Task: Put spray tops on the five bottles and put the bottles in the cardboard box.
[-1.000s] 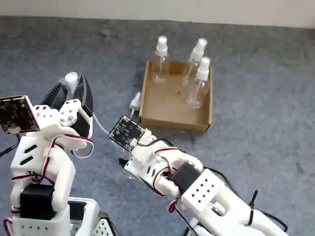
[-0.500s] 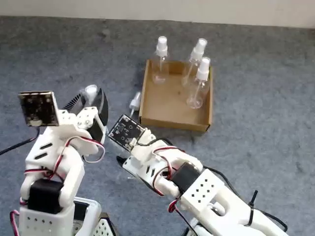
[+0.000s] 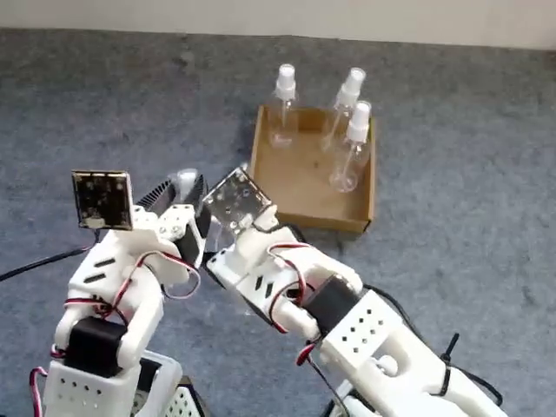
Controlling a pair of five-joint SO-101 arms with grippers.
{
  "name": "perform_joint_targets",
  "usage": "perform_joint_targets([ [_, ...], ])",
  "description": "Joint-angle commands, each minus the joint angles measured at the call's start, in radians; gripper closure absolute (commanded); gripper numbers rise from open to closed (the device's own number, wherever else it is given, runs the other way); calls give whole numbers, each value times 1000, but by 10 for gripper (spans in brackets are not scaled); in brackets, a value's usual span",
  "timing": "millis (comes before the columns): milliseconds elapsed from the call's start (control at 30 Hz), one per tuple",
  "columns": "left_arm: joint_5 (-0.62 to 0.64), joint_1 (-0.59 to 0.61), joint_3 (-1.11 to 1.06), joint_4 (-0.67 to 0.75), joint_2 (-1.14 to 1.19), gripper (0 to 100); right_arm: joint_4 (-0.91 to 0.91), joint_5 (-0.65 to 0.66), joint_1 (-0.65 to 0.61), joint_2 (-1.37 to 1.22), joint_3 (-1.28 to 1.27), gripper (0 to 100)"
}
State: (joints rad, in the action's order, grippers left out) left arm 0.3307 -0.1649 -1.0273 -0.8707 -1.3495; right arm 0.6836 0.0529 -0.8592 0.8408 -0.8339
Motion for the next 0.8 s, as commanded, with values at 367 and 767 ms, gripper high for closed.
perform_joint_targets([
  [367, -20, -30, -58, -17, 7, 926, -30, -11, 171, 30, 108, 995],
  [767, -137, -28, -65, -18, 7, 829, -188, -20, 329, 21, 111, 995],
])
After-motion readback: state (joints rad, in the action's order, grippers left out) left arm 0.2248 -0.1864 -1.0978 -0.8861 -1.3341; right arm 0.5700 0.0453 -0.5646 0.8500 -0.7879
